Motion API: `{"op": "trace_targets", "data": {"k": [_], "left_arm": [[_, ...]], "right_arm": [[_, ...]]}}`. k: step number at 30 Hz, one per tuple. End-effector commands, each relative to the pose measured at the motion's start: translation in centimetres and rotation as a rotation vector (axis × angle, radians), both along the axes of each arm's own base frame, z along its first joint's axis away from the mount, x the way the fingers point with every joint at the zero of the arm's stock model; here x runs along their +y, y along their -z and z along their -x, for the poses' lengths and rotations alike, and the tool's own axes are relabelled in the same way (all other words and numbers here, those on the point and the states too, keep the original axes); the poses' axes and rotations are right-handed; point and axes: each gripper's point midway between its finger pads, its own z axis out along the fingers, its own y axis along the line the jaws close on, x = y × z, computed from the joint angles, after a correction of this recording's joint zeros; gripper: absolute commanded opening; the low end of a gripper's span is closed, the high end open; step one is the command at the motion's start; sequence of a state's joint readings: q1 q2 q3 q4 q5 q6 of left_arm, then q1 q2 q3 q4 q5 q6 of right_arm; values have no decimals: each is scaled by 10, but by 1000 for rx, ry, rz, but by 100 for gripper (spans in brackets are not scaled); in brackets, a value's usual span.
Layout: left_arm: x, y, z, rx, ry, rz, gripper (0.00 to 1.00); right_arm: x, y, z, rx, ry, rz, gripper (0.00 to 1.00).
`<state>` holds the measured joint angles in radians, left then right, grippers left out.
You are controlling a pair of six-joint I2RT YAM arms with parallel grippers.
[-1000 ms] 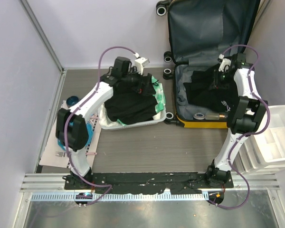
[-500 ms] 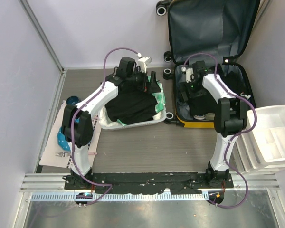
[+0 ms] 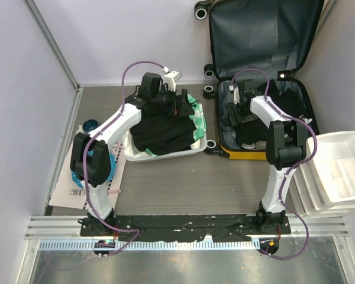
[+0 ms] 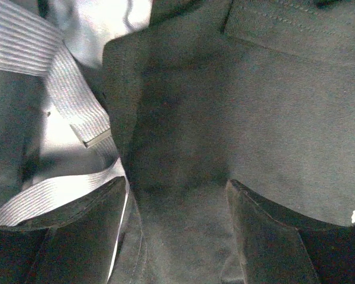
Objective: Open, take out, and arrange the luggage
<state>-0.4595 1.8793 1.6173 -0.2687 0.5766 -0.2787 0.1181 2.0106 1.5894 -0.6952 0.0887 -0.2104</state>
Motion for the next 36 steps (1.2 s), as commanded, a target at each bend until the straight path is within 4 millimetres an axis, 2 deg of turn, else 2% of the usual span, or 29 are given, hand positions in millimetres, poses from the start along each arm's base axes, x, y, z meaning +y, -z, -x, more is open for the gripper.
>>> {"op": "trace_targets", "data": {"k": [1, 7, 9, 10, 11, 13, 14, 15, 16, 17, 19, 21, 24, 25, 27, 29, 30, 31, 33, 34, 36], "left_arm": [[3, -34, 1, -104, 9, 42, 93], [3, -37, 1, -110, 8, 41, 93], [6, -40, 1, -117, -1, 34, 93], [7, -39, 2, -117, -1, 31, 93], [8, -40, 2, -117, -4, 30, 93], [10, -41, 3, -115, -4, 34, 93], [10, -43, 4, -119, 1, 36, 93], [9, -44, 7, -121, 19, 42, 93], [8, -45, 11, -134, 38, 47, 93], [6, -46, 13, -140, 51, 52, 93], [-2, -50, 15, -179, 75, 63, 93], [-12, -50, 15, -205, 97, 64, 93], [-38, -45, 15, -217, 128, 74, 93], [-52, -52, 19, -235, 149, 91, 93], [-72, -41, 12, -214, 136, 111, 95], [-98, -43, 14, -202, 152, 146, 95], [-111, -25, 11, -151, 153, 151, 98], [-126, -31, 15, -148, 167, 172, 100], [-145, -27, 15, -108, 168, 208, 100], [-159, -18, 14, -86, 176, 215, 99], [-172, -12, 13, -59, 178, 233, 100]], "right_arm": [[-2, 17, -9, 18, 25, 1, 74], [-1, 37, -18, 39, 27, 5, 79], [-1, 42, -16, 62, 20, 6, 73], [-1, 44, -16, 66, 16, 3, 66], [-1, 44, -15, 73, 15, -8, 46], [0, 35, -21, 58, 30, -65, 23], [-8, 30, -19, 69, 48, -95, 1], [-7, 24, -20, 69, 51, -138, 1], [3, 10, -26, 53, 40, -240, 1], [-11, 0, -22, 64, 74, -303, 1], [-2, -23, -25, 43, 73, -473, 1], [-10, -41, -23, 28, 123, -572, 1], [-6, -59, -24, 10, 141, -658, 1], [-3, -61, -23, 10, 140, -677, 1], [9, -71, -25, 9, 168, -764, 1], [14, -79, -30, -18, 167, -804, 1], [17, -84, -31, -22, 179, -828, 1], [19, -91, -33, -37, 175, -838, 1], [20, -99, -37, -65, 173, -855, 1], [21, -105, -38, -73, 179, -871, 1], [23, -112, -40, -89, 177, -888, 1]]}}
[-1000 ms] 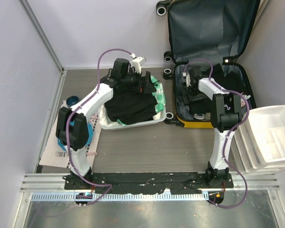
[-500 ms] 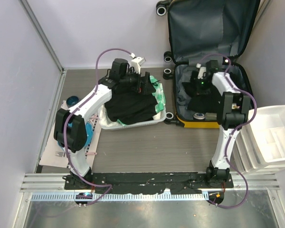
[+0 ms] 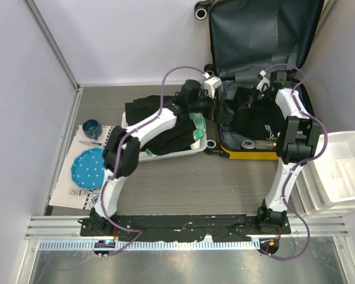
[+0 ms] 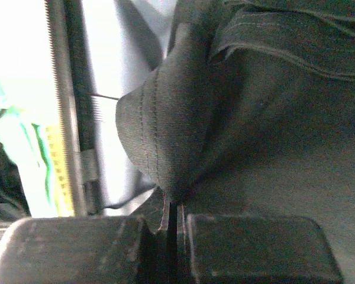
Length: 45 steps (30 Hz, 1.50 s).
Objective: Open, take out, and arrange the luggage
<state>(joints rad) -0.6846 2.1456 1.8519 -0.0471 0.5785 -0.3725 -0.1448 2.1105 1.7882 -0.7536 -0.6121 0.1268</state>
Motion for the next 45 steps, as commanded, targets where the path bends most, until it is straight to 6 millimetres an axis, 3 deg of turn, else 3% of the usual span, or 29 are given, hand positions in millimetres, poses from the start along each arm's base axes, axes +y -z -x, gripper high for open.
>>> {"op": "trace_targets", "data": {"k": [1, 3, 4, 6, 12, 15, 17, 19, 21, 22, 24, 25, 26, 28, 30, 32, 35, 42, 45], "left_arm": [[-40, -7, -6, 49, -7, 98, 100], [-51, -8, -8, 52, -23, 106, 100], [-56, 5, -10, 75, -31, 97, 100], [-63, 10, -12, 61, -57, 83, 100], [-68, 34, -15, 75, -89, 44, 96], [-69, 41, -13, 100, -84, 44, 78], [-70, 40, -8, 111, -60, 48, 60], [-69, 32, -5, 113, -44, 56, 42], [-67, 22, 1, 108, -20, 67, 35], [-65, 18, 2, 104, -18, 70, 22], [-60, 7, 5, 109, -19, 82, 7], [-58, -1, 4, 96, -19, 100, 0], [-55, -2, 6, 101, -16, 104, 0], [-52, -26, 8, 82, -11, 158, 0], [-48, -38, 5, 89, -19, 182, 0], [-48, -49, 6, 98, -8, 197, 0], [-47, -52, 4, 127, -15, 198, 0], [-48, -69, 6, 127, -2, 236, 0], [-46, -76, 12, 134, 26, 239, 0]], "right_arm": [[20, -69, -8, -136, 12, -129, 1], [22, -74, -8, -148, 20, -149, 1], [24, -76, -7, -148, 24, -164, 1], [26, -76, -4, -139, 25, -181, 1], [32, -75, 8, -110, 12, -214, 1], [39, -75, 10, -99, 7, -242, 1], [43, -77, 10, -102, -1, -264, 1], [46, -81, 8, -106, 4, -288, 1], [51, -87, 10, -102, -1, -332, 1], [52, -89, 9, -111, -3, -334, 1], [52, -91, 9, -113, 0, -333, 1], [52, -90, 9, -107, 2, -332, 1], [53, -89, 9, -105, 0, -327, 1], [55, -86, 12, -100, -20, -292, 32], [53, -88, 12, -117, -32, -263, 58], [42, -96, 10, -190, -39, -184, 71], [26, -117, 10, -327, -80, -76, 75], [5, -113, 31, -389, -110, 54, 80], [-5, -111, 21, -379, -48, 92, 81]]}}
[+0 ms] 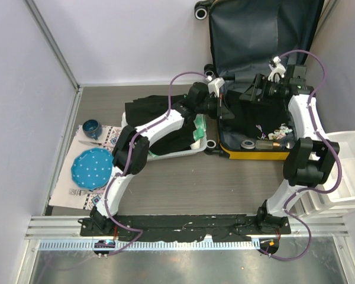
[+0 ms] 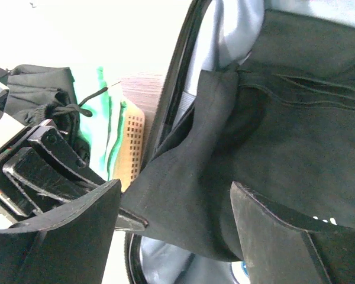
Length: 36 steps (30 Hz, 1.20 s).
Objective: Open, take out, and arrange the luggage
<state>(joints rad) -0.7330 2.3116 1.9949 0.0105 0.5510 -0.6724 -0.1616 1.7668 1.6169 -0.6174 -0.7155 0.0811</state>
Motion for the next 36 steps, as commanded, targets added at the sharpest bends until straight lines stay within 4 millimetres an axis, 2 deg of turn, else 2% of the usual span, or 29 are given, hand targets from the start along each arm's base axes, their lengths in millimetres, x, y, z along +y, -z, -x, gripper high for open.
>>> {"op": "trace_targets", "data": {"k": [1, 2, 3, 4, 5, 6, 7, 8, 9, 11, 14, 16, 17, 20, 23, 26, 31, 33, 36], "left_arm": [[2, -96, 17, -113, 73, 146, 0], [4, -95, 22, -104, 102, 143, 0], [8, -99, 27, -115, 119, 135, 0], [10, -101, 32, -126, 132, 131, 0], [13, -91, 39, -109, 150, 113, 0], [18, -97, 44, -147, 165, 110, 0], [22, -96, 48, -159, 176, 102, 0], [25, -80, 53, -152, 186, 76, 0], [29, -73, 57, -141, 197, 53, 0], [36, -64, 65, -154, 214, 26, 0], [46, -64, 71, -168, 231, 17, 0], [56, -63, 73, -189, 237, -13, 0], [60, -62, 75, -199, 245, -28, 0], [77, -44, 88, -197, 276, -106, 0], [88, -35, 97, -214, 299, -142, 0], [93, -28, 99, -192, 298, -157, 0], [93, -30, 100, -189, 296, -152, 0], [94, -31, 99, -192, 293, -152, 0], [95, -30, 100, -193, 286, -153, 0]], "right_arm": [[-16, 8, -14, -20, 53, 100, 81], [-20, -2, -25, -41, 77, 118, 81], [-26, 0, -30, -18, 110, 147, 81], [-26, 14, -39, 18, 116, 165, 81], [-26, 13, -45, 22, 124, 188, 81], [-30, 1, -57, -6, 157, 236, 81], [-19, 17, -58, 40, 128, 262, 81], [-15, 8, -64, 24, 131, 273, 81], [-10, 14, -63, 52, 123, 266, 82], [16, 19, -63, 92, 81, 185, 81], [48, 28, -52, 160, 11, 88, 82], [52, 29, -46, 177, 1, 65, 81], [68, 32, -40, 186, -31, 71, 81], [71, 27, -37, 168, -29, 109, 82], [68, 22, -35, 161, -13, 172, 82], [67, 32, -30, 187, 0, 241, 83], [86, 53, -18, 250, -40, 247, 82], [93, 53, -18, 254, -43, 215, 78], [98, 53, -21, 255, -56, 188, 66]]}}
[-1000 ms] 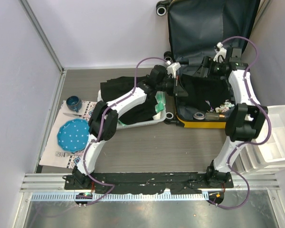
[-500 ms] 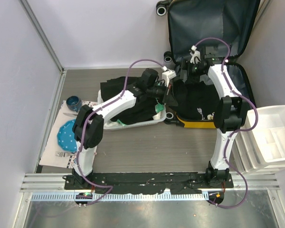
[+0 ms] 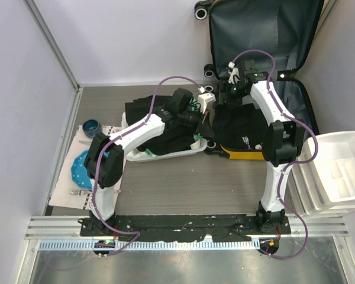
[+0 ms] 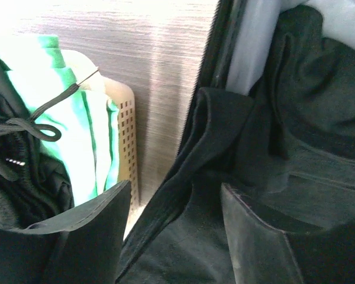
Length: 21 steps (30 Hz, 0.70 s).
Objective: Open, take out, and arrange the luggage
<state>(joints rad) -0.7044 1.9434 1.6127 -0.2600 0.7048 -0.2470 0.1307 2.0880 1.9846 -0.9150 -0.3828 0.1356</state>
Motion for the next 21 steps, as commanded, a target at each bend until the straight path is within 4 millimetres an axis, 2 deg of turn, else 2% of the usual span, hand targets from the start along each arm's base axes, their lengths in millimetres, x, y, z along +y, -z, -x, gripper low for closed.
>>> {"op": "trace_targets", "data": {"k": [1, 5, 8, 9, 10, 11, 13, 15, 17, 19, 20, 21], "left_arm": [[7, -35, 11, -48, 35, 57, 0], [7, -37, 13, -50, 34, 66, 0], [9, -39, 13, -57, 31, 68, 0], [9, -37, 12, -55, 28, 64, 0], [10, -38, 12, -56, 28, 65, 0], [10, -38, 12, -56, 26, 64, 0], [9, -37, 12, -55, 25, 66, 0], [8, -37, 10, -53, 22, 71, 0], [8, -38, 9, -51, 21, 73, 0], [7, -39, 9, -56, 21, 72, 0], [8, -39, 9, -58, 18, 69, 0], [8, -39, 9, -59, 18, 69, 0]], "right_arm": [[10, -17, -2, -19, -5, -58, 60], [16, -15, -1, 27, 0, -151, 43], [12, -11, -1, 51, 23, -177, 41], [10, -9, -2, 54, 30, -173, 44], [5, -5, -4, 55, 50, -144, 58], [5, -4, -4, 52, 49, -134, 63], [4, -1, -7, 51, 54, -120, 69], [5, 2, -7, 50, 46, -105, 69], [7, 5, -9, 51, 41, -96, 62], [8, 5, -8, 45, 24, -95, 48], [7, 5, -7, 45, 23, -89, 45], [7, 5, -6, 47, 20, -92, 32]]}}
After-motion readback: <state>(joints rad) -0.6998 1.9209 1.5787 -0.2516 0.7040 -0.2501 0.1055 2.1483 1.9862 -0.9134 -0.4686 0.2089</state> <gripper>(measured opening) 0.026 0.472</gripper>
